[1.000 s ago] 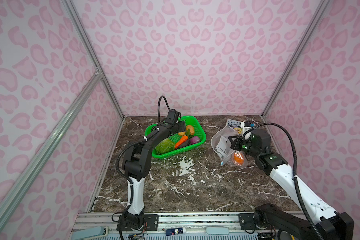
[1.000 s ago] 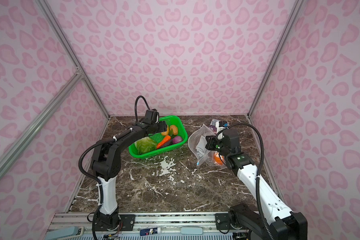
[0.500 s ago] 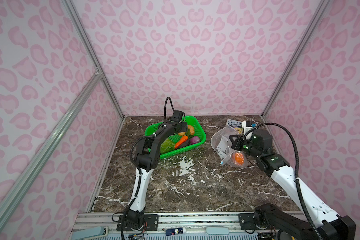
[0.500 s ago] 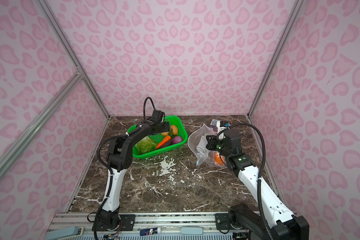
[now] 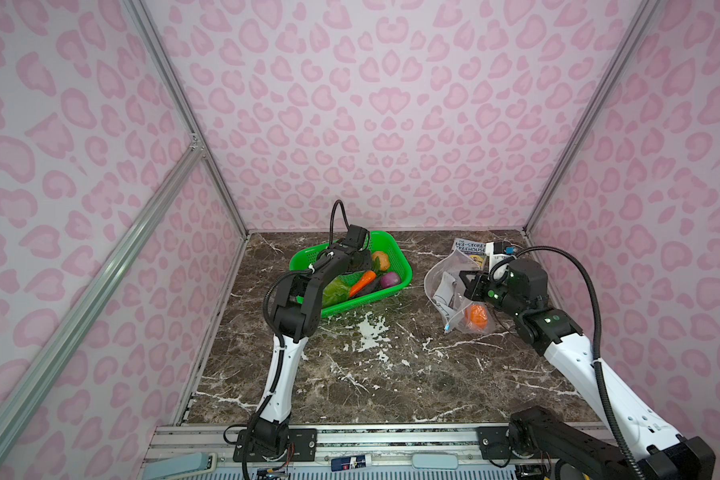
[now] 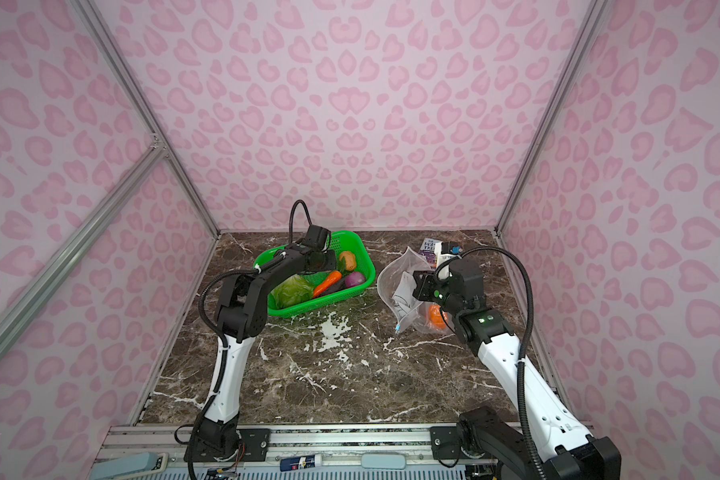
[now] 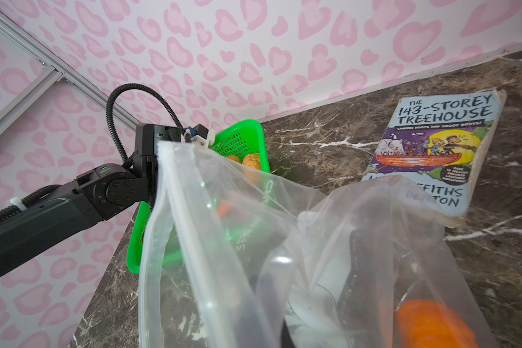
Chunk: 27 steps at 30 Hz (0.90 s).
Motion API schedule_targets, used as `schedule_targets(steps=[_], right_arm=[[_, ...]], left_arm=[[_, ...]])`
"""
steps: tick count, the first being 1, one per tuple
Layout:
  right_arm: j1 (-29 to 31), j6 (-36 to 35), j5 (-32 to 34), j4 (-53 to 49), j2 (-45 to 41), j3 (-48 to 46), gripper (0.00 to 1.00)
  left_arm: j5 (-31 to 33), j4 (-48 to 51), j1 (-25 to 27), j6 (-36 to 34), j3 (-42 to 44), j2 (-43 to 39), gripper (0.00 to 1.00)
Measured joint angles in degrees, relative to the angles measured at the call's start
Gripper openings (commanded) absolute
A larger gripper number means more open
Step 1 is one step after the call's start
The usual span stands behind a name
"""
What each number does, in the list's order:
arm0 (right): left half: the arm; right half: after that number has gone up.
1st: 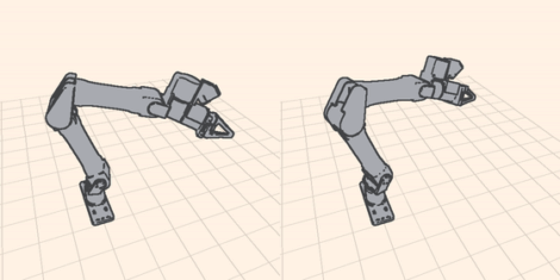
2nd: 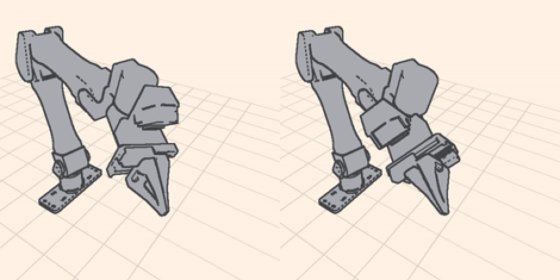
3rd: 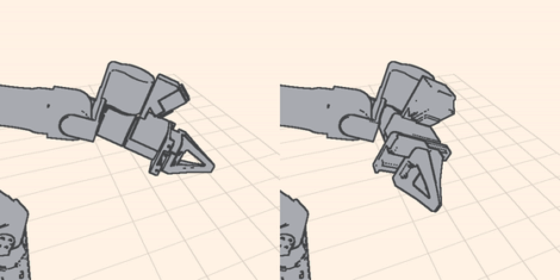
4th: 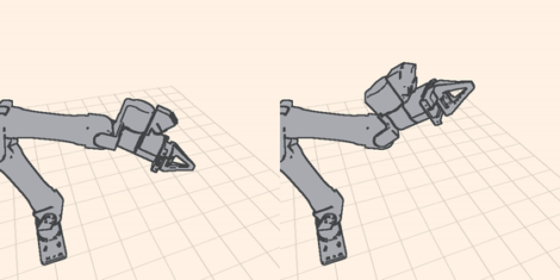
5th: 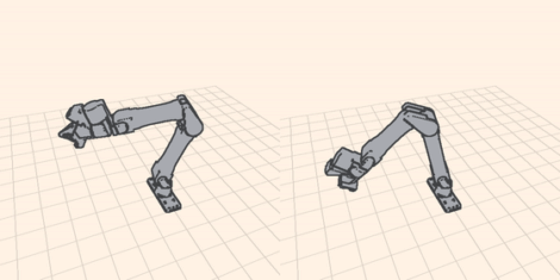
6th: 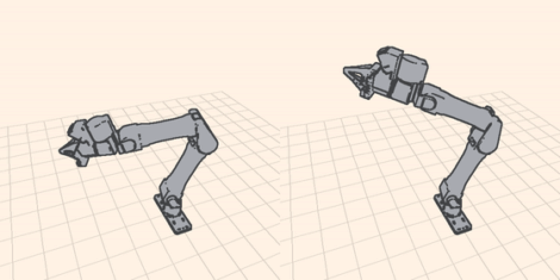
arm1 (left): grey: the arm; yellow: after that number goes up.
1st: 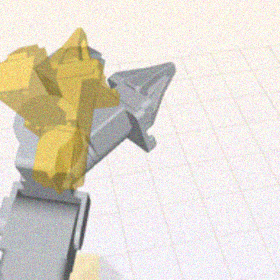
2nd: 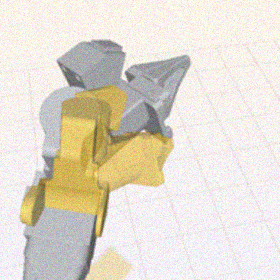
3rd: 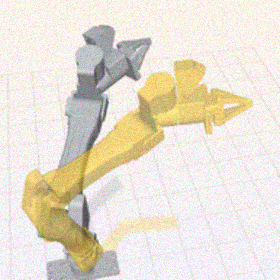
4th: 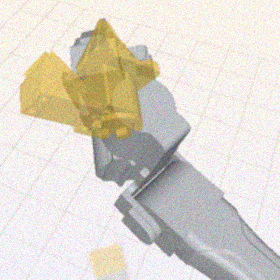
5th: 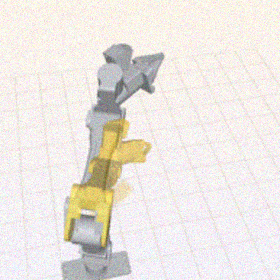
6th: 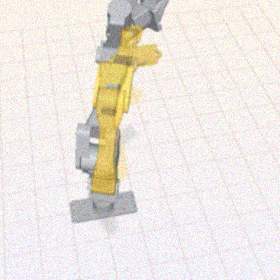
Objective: Place the food in the zip-top bag and seal the zipper
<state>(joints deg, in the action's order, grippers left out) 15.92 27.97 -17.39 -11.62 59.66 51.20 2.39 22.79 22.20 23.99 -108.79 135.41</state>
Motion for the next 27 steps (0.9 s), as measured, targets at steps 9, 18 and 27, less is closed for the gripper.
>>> schedule_targets(steps=[9,18,27], right_arm=[[1.0,2.0,-0.2,2.0,4.1,-0.8,0.00],[3.2,3.4,-0.2,5.6,9.5,-0.7,0.00],[5.2,4.4,-0.3,6.6,13.4,1.1,0.00]], left_arm=[[-2.7,-1.1,0.0,-0.2,13.9,-16.9,0.44],[-18.8,-7.9,1.5,1.4,26.6,-33.3,0.45],[-29.1,-11.3,9.7,3.0,28.7,-42.2,0.45]])
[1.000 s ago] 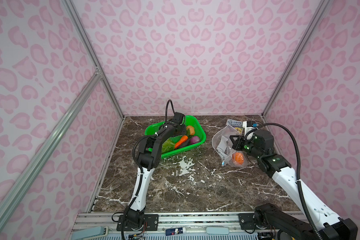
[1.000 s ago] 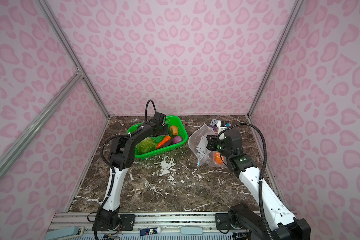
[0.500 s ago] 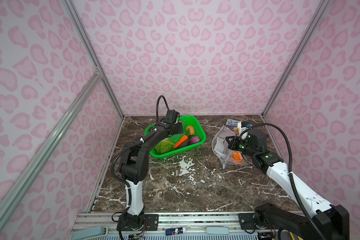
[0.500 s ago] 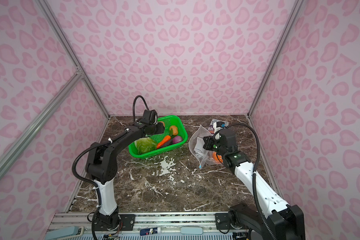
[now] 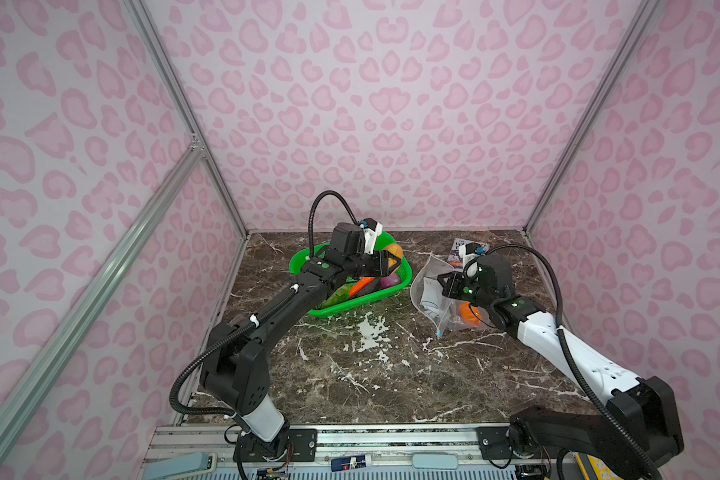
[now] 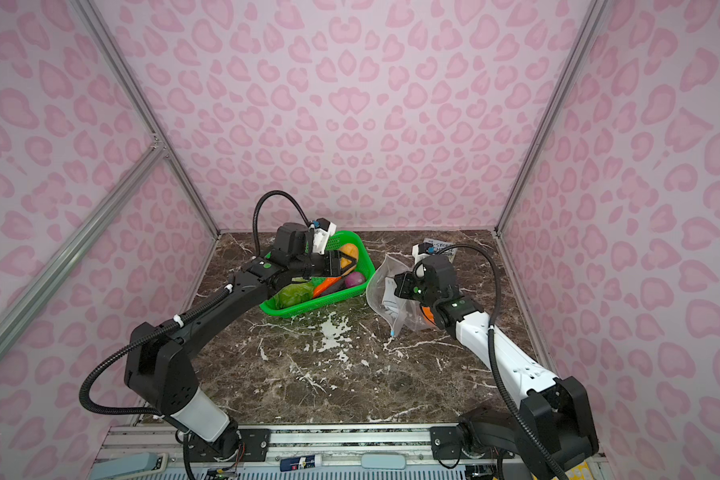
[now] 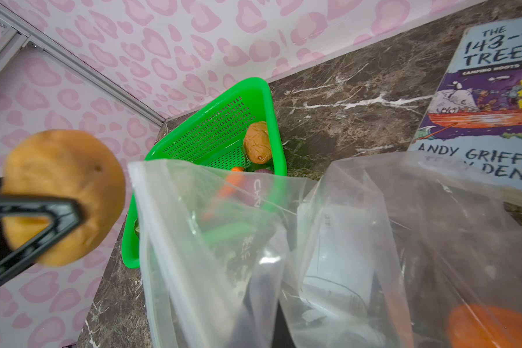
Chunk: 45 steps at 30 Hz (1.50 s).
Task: Place the food in the zip-top bag and seal the zipper
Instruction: 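Carry the yellow potato with the left gripper into the open bag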
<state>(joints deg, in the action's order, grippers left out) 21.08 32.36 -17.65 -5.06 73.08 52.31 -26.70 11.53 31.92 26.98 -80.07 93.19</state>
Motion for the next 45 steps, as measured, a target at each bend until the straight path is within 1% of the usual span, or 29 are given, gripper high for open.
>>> schedule_targets(steps=[3,7,10,14,17,21,24,28,34,37,40,45], right_arm=[[0.2,0.2,0.0,0.0,0.7,0.6,0.00],[0.2,1.0,0.1,0.1,0.7,0.8,0.00],[0.2,1.6,0.2,0.3,0.1,0.9,0.00],[0.2,2.8,1.2,0.5,-2.1,1.0,0.00],[0.2,3.2,1.8,0.5,-3.6,1.0,0.00],[0.2,3.5,2.6,0.5,-4.9,0.6,0.00],[0.2,3.5,2.6,0.3,-5.9,0.6,0.00],[0.2,3.6,2.6,-0.3,-7.5,0.2,0.00],[0.2,3.0,2.8,-0.9,-8.0,-1.3,0.00],[0.6,2.7,4.2,-0.8,-7.5,-2.4,0.00],[1.1,2.7,4.2,-0.8,-6.4,-3.4,0.00],[2.1,2.8,4.6,-0.6,-4.5,-3.7,0.00]], left_arm=[[-1.4,-1.3,3.4,0.6,0.0,-1.9,0.45],[-1.6,-4.0,6.3,1.5,0.5,-3.3,0.45],[1.3,-6.9,8.0,3.3,3.1,-4.0,0.45],[5.5,-11.6,10.3,7.9,9.0,-4.8,0.45],[7.2,-14.1,12.2,9.4,9.1,-4.3,0.45],[7.5,-16.2,14.0,10.3,7.0,-1.5,0.45],[8.5,-15.7,14.2,10.6,5.7,1.0,0.45],[10.6,-13.7,14.3,10.7,4.5,3.4,0.48],[13.5,-8.7,14.7,10.6,1.6,7.6,0.48],[15.8,-6.4,15.3,9.9,1.3,9.0,0.49],[17.7,-3.7,15.7,8.9,1.3,10.1,0.50],[18.5,-0.9,15.8,8.3,0.5,11.5,0.52]])
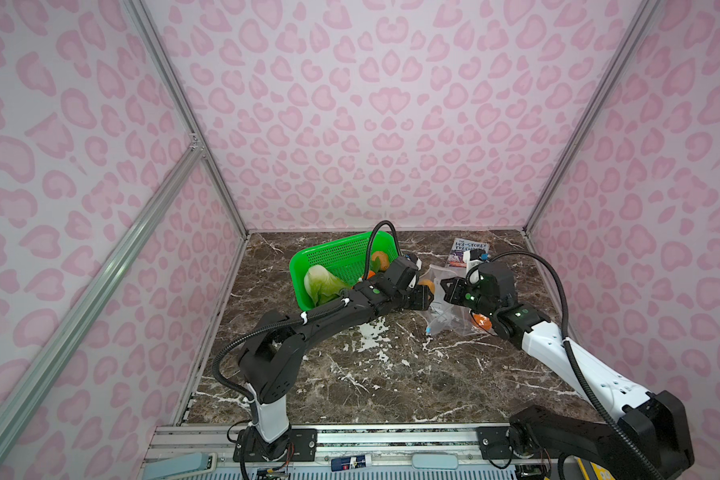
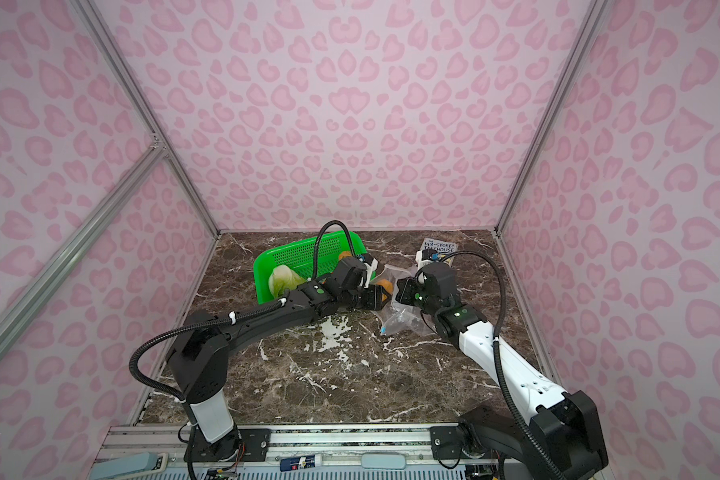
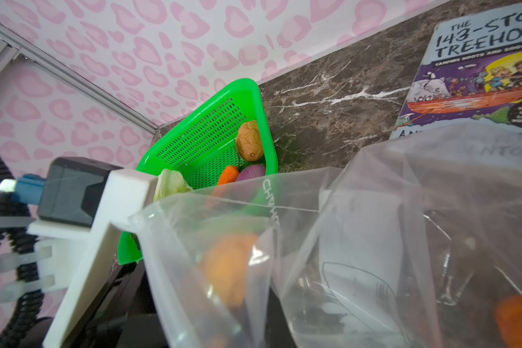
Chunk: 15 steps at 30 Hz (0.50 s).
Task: Place the food in the zip-top bag and seal the zipper
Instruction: 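Carry the yellow potato with the left gripper into the open bag, then open the left gripper to drop the potato into the bag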
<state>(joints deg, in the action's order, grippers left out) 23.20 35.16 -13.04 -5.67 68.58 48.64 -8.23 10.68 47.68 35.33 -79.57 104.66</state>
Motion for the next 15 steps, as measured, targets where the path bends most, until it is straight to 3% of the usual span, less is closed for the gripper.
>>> schedule_targets(steps=[6,15], right_arm=[[0.5,-0.1,0.2,0.0,0.7,1.2,0.00],[0.4,-1.3,1.2,-0.7,0.7,2.3,0.00]], left_arm=[[-0.7,1.5,0.0,-0.4,-1.5,1.3,0.64],[-4.5,1.6,-0.3,-0.2,-2.3,-1.4,0.72]])
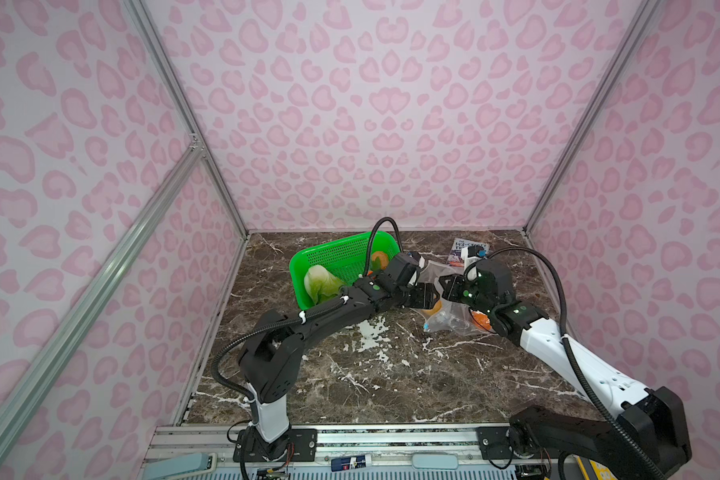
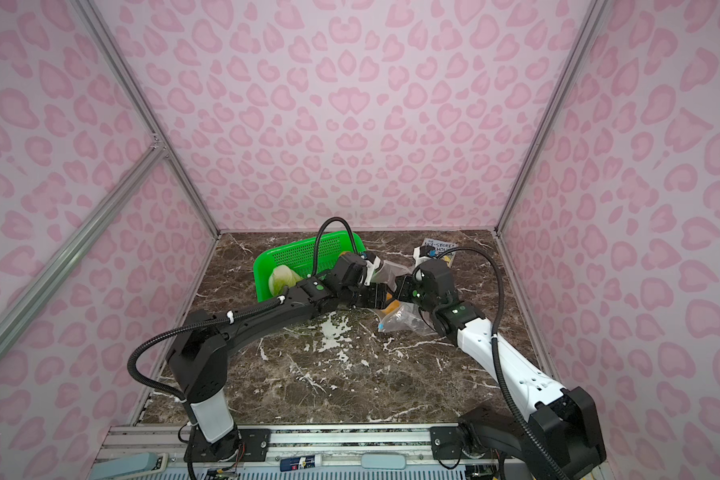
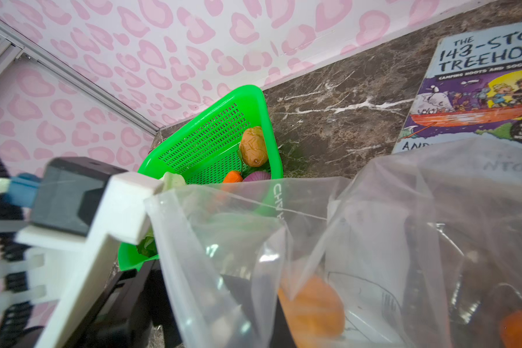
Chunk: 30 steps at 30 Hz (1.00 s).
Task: Place the food in the zip-top bag and seal the zipper
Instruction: 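Open the left gripper to drop the potato into the bag, then withdraw the left gripper back over the green basket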
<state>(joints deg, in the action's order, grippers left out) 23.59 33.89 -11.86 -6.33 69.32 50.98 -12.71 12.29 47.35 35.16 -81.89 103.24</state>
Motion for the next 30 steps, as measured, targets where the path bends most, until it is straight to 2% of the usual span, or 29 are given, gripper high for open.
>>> schedule_targets(steps=[8,15,22,30], right_arm=[[-1.4,-0.7,0.5,-1.1,-0.7,0.4,0.00],[-3.0,-0.9,0.5,-1.3,-2.7,-0.4,0.00],[-4.0,-0.4,0.5,-0.9,-4.5,-1.3,0.00],[-4.5,-0.2,0.6,-1.0,-4.7,-1.3,0.00]], left_arm=[[-4.0,-2.2,-2.8,1.3,2.3,-8.2,0.73],[-2.7,-3.8,-9.4,1.1,8.4,-13.7,0.75],[0.6,-4.3,-17.6,-0.1,11.3,-10.1,0.74],[1.2,-2.8,-18.8,-2.5,10.8,-2.7,0.73]])
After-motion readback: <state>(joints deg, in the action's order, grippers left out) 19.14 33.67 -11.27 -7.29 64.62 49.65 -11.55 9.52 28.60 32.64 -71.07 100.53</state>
